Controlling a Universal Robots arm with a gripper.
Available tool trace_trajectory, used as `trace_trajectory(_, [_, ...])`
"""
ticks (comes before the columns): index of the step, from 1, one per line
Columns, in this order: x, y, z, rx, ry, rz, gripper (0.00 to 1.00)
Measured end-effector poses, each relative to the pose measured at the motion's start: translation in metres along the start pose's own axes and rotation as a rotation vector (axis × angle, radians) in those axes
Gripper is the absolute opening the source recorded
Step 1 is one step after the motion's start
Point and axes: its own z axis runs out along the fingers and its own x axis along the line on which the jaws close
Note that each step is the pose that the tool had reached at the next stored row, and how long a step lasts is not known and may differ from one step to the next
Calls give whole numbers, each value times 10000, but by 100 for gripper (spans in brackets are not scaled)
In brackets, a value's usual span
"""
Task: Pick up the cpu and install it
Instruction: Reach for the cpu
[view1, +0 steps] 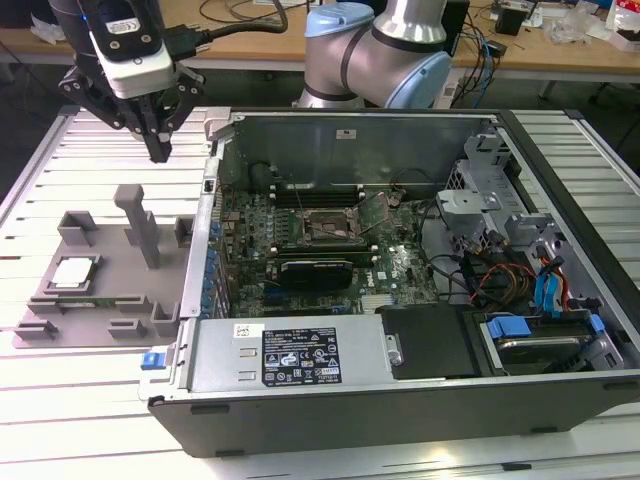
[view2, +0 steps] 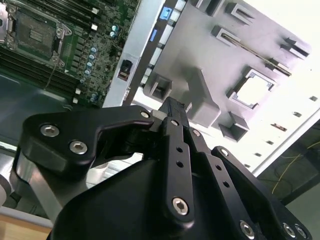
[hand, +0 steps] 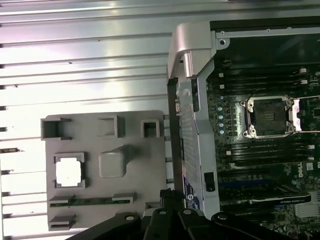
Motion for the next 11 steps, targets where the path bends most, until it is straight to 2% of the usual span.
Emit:
trace_trajectory(7, [167, 17, 27, 1, 1, 0, 11])
trace_trajectory(11, [224, 25, 41, 0, 1, 0, 11])
